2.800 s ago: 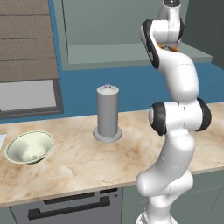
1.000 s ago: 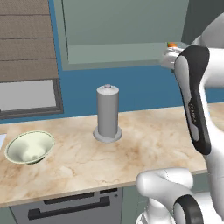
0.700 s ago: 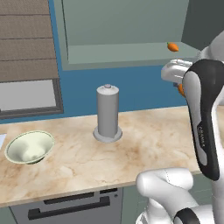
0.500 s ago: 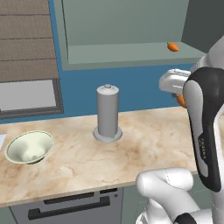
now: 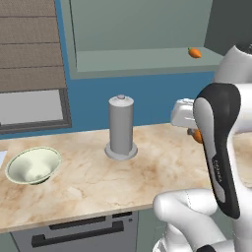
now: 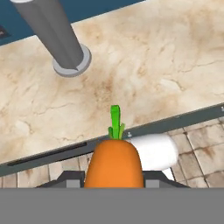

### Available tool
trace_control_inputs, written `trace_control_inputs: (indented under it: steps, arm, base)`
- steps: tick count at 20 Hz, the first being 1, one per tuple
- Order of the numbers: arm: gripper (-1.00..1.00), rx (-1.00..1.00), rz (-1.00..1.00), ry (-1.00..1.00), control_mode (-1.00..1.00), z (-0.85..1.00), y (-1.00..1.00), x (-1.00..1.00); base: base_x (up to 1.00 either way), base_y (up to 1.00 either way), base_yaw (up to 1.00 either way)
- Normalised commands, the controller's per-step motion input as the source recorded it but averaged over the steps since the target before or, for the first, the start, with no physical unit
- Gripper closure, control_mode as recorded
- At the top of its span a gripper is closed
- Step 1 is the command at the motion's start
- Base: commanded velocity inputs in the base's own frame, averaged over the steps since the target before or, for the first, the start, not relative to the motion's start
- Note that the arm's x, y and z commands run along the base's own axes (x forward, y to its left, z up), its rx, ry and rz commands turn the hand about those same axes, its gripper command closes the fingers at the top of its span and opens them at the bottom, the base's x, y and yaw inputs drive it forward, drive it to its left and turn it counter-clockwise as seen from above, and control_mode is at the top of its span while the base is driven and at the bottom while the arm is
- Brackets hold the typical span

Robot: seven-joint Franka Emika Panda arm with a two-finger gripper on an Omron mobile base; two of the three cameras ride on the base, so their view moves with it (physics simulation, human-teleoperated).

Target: Pick the carrots from the cabinet and place them in one bowl. Pick the garlic from the sink and place it in the other bowl.

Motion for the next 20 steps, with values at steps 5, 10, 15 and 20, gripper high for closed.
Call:
trace_control_inputs:
  steps: [5,10,15,20]
  arm:
    - [1.00,-0.02,0.00,0.12,-1.00,-0.90,0.05,0.00]
    - [1.00,0.00,0.00,0.02,-1.00,-0.78,0.00,0.08]
    - [1.00,0.00,0.00,0.03,-1.00,-0.25,0.00,0.12]
    - [1.00,0.00,0.00,0.00,-1.00,0.00,0.00,0.00]
  base:
    - [0.00,0.00,0.00]
    - [0.00,0.00,0.00]
    - [0.00,0.00,0.00]
    - [0.00,0.00,0.00]
